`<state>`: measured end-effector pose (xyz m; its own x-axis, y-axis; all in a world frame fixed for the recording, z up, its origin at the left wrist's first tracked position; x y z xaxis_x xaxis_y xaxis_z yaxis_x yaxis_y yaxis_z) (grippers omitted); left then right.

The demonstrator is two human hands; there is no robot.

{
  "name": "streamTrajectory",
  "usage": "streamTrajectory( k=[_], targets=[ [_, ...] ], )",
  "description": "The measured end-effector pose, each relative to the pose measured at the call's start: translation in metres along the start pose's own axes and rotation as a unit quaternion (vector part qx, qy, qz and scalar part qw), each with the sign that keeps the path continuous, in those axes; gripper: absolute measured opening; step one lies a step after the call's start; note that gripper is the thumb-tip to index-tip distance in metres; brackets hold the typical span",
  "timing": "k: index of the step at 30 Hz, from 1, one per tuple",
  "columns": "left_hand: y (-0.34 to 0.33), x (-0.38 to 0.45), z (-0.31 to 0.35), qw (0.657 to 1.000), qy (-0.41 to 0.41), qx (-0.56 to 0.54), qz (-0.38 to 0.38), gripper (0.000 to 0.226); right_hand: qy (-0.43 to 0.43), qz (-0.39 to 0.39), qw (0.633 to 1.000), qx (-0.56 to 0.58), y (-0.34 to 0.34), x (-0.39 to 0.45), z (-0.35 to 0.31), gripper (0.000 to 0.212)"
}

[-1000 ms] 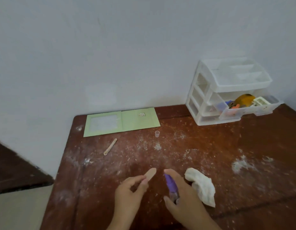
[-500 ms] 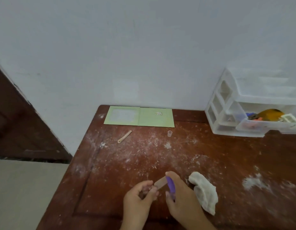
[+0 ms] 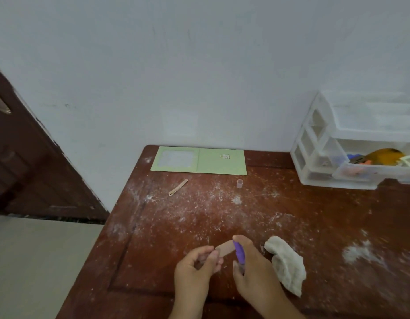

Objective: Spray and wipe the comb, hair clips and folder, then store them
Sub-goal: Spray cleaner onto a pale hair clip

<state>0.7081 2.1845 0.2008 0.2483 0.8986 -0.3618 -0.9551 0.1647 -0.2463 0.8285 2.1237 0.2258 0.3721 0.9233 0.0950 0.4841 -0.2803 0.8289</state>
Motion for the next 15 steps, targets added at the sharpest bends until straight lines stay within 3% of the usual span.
streamTrajectory(
  k=[4, 9, 15],
  targets=[
    [0.000, 0.001, -0.002, 1.000, 0.015, -0.012, -0.004, 0.015, 0.026, 0.017, 0.999, 0.010, -0.001, -0.006, -0.014, 0.057],
    [0.009, 0.005, -0.010, 0.998, 0.062, -0.008, 0.005, 0.018, -0.039, 0.017, 0.997, 0.058, 0.004, -0.005, 0.000, 0.059],
    [0.013, 0.005, 0.022, 0.986, -0.087, 0.145, -0.013, 0.047, 0.007, -0.022, 0.999, 0.039, -0.002, -0.003, -0.012, 0.066]
  ],
)
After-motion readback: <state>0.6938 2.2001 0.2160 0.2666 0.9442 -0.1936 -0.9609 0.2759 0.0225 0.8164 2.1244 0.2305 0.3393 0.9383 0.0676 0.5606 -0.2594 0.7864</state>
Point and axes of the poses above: each hand's wrist, its own x-axis towards the middle knuckle, its own y-axis out of the back of the hand, z = x × y, the point moved 9 cm from there along x, towards the middle knuckle, and after that the axes turned 8 degrees about -x, right-handed, at the moved point
